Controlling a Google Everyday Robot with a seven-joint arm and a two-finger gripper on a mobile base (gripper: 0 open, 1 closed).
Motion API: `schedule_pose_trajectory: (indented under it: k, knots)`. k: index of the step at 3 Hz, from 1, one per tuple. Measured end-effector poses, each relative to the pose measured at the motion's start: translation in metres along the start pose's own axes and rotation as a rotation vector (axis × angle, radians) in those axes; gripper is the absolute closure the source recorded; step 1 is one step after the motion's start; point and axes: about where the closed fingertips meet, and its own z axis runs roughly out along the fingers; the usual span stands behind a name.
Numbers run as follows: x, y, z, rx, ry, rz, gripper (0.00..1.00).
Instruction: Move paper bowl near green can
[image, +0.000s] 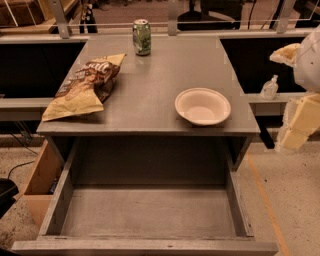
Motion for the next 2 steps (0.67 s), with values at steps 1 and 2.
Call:
schedule_pose_trajectory:
  k: [1,2]
  knots:
    - [0.002,-0.006,0.02,0.062,-0.093,-0.098,0.0]
    - [-0.002,-0.012,0.036,0.115,-0.16,-0.227,0.0]
